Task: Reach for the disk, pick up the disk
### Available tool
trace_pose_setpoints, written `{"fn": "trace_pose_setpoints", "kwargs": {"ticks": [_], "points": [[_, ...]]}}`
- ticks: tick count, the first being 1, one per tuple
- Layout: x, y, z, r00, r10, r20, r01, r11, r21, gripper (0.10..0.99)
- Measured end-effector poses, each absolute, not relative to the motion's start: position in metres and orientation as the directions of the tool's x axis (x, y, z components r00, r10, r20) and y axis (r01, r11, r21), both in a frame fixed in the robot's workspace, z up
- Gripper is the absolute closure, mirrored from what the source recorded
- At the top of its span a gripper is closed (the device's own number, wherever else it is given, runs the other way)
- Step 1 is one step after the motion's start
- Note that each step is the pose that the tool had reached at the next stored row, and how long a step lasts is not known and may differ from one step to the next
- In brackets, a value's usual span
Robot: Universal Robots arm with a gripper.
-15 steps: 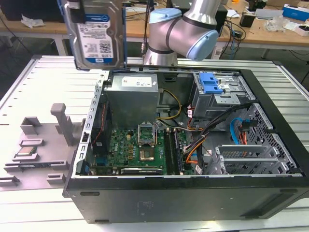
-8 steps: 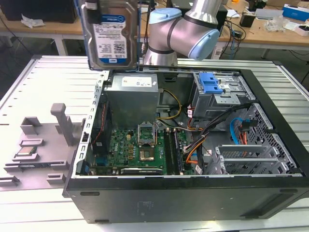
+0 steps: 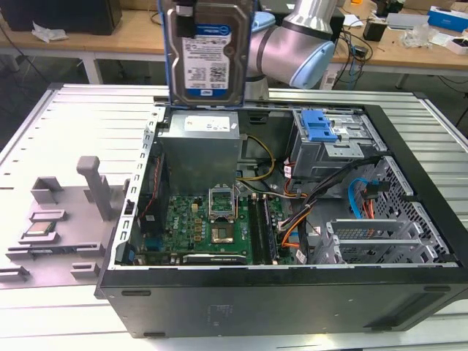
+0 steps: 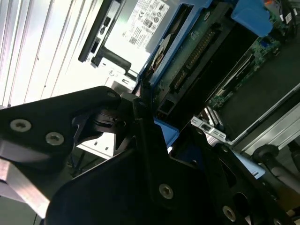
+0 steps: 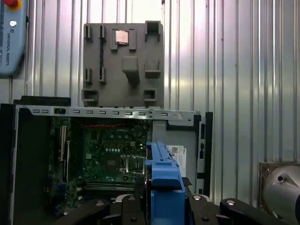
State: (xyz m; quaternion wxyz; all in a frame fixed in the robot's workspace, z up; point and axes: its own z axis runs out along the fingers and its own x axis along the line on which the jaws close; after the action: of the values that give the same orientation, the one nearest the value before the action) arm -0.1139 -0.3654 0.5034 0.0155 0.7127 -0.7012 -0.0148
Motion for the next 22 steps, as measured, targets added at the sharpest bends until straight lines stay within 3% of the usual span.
{"fn": "trace_pose_setpoints", "kwargs": {"ticks": [22], "points": [[-0.001, -0.365, 0.503, 0.016, -1.000, 0.000, -0.999, -0.016, 0.045, 0.722]]}}
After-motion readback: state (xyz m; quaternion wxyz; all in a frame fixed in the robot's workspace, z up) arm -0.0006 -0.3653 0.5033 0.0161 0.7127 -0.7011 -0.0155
